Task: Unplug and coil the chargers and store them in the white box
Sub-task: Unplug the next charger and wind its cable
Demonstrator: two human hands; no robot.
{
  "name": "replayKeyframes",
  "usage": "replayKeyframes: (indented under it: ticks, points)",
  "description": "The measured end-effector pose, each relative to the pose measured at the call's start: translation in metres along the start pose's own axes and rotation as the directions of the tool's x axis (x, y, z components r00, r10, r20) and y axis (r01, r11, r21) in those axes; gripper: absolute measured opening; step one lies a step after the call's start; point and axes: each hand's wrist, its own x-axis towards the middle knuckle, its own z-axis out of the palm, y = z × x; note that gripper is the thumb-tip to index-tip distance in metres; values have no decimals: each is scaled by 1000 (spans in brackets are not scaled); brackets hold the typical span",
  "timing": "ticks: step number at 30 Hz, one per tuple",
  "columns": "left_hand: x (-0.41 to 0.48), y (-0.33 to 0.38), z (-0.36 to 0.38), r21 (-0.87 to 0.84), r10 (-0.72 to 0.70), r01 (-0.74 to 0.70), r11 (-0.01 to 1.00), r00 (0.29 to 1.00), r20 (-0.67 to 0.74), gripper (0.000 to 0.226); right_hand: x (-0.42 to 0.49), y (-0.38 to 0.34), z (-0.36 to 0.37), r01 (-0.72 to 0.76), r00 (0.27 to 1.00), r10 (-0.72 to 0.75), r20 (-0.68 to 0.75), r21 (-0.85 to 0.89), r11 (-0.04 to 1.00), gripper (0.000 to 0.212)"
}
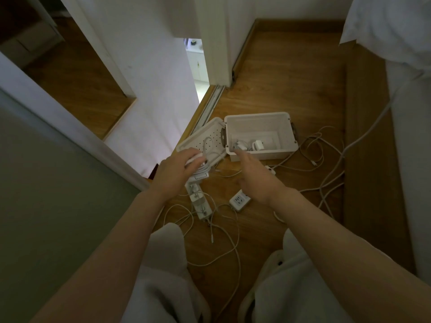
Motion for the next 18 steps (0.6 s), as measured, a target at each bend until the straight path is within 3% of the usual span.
replayKeyframes:
  ticks: [3, 6, 9, 11, 15, 18]
  points:
    - [-3, 15, 0, 13, 85, -86, 996, 994, 72, 46, -3, -8, -3, 216, 966, -224, -130, -71, 974, 82]
    - [-5, 23, 2, 19, 137, -141, 990, 983, 124, 52, -2, -9, -4, 358, 925, -376, -56, -205, 911, 74]
    - [-9, 26, 1, 34, 161, -169, 985, 971, 175, 61, 0, -5, -3, 352, 928, -368, -58, -181, 918, 40]
    - [-10, 26, -2, 60, 165, -177, 982, 973, 164, 65, 0, -1, -8, 323, 927, -367, -82, -325, 889, 26]
    - [-4, 18, -8, 125, 142, -146, 981, 989, 41, 65, 1, -8, -11, 252, 918, -371, -142, -514, 820, 39]
    - [-1, 11, -7, 171, 114, -115, 978, 993, 16, 66, -2, -21, -7, 251, 897, -393, -203, -499, 830, 38]
